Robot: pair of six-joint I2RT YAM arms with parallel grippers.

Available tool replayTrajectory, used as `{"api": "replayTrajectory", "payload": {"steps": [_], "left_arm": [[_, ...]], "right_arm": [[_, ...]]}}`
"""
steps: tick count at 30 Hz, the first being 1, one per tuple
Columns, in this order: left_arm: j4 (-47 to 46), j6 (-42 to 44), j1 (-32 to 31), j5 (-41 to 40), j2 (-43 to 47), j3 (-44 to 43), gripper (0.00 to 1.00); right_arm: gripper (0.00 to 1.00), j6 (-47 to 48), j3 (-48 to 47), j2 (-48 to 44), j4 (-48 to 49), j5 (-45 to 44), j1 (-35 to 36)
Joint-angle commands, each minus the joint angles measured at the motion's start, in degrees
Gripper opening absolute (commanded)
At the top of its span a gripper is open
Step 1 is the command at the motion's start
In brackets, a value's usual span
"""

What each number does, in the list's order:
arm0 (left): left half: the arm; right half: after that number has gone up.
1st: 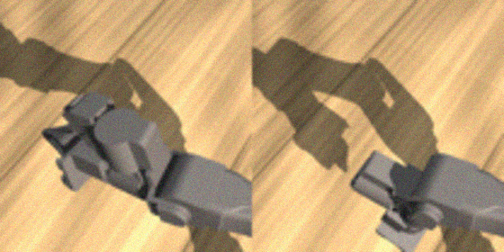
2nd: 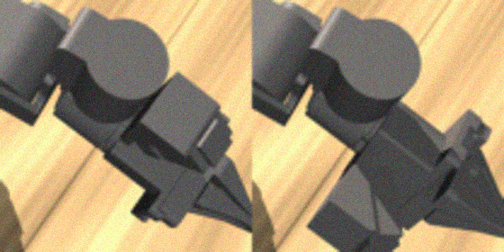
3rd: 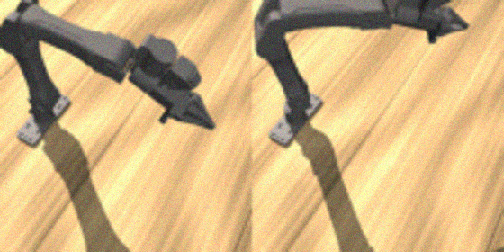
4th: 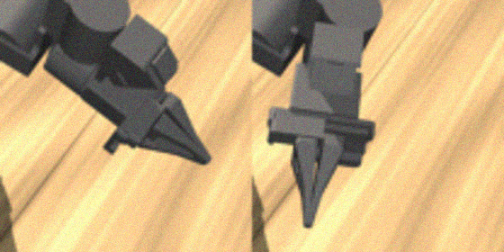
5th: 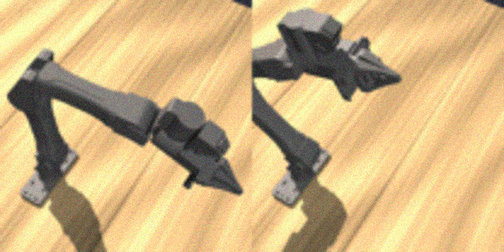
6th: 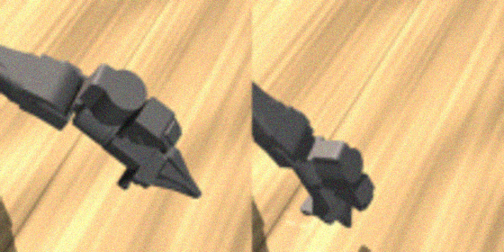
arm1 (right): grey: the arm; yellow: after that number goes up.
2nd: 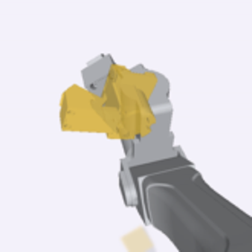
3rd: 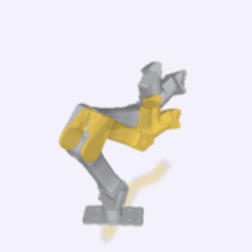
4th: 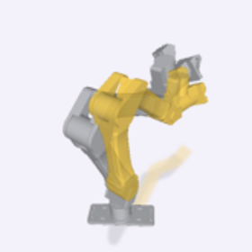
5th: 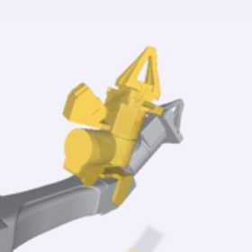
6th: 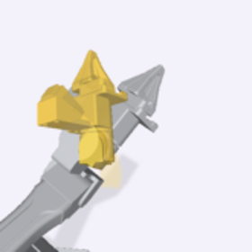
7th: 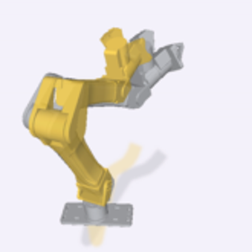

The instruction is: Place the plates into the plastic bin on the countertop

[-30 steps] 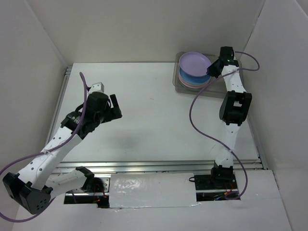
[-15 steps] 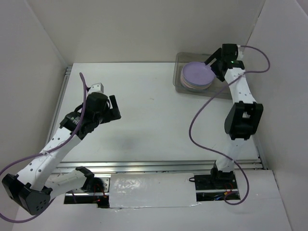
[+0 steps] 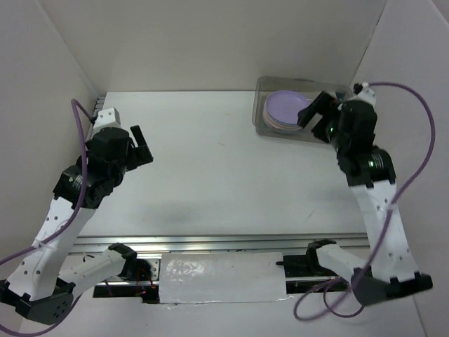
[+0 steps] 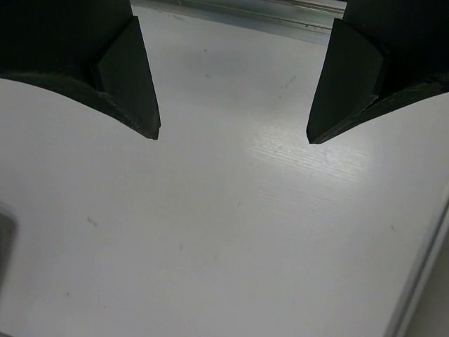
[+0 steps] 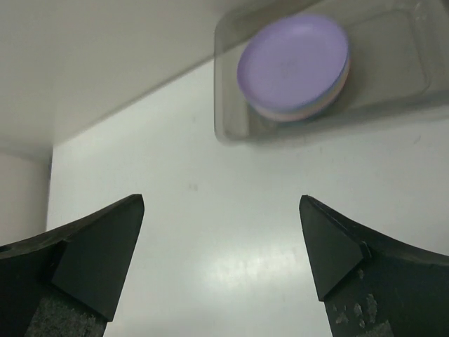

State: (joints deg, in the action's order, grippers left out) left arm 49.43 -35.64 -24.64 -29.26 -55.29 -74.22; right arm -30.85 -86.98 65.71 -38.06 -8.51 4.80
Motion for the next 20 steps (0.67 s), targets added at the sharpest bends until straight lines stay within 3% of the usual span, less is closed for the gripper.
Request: {"api": "replayTrajectory", "payload": {"steps": [1,5,8,12,14,20], "left_arm": [[4.26,3.03,0.82,-7.65,1.32,-3.65,0.99],[7.25,2.50,1.09,-10.38,3.69,-4.71,0.99],[8.22,3.03,1.18,-9.51,7.12,-3.66,0.99],[10.07,4.26,1.26,-7.84,12.12,-1.55,0.99],[11.38,3.91,1.26,-8.18,13.70,-1.02,0.99],[12.97,3.12,1.26,-7.22,14.77,-0.14,0.99]], "right_arm": [[1.00,2.99,5.84,-13.38,-7.26,-5.71,8.43],[1.00,4.30,9.11,-28.93,-13.25,-4.33,14.00],[1.00,7.11,7.80,-34.23,-19.49,-1.86,14.63],[1.00,10.98,5.07,-36.88,-28.45,-5.43,14.18],[1.00,10.20,7.33,-39.77,-28.38,-6.78,18.73],[1.00,8.09,9.63,-41.02,-28.73,-12.67,22.36]]}}
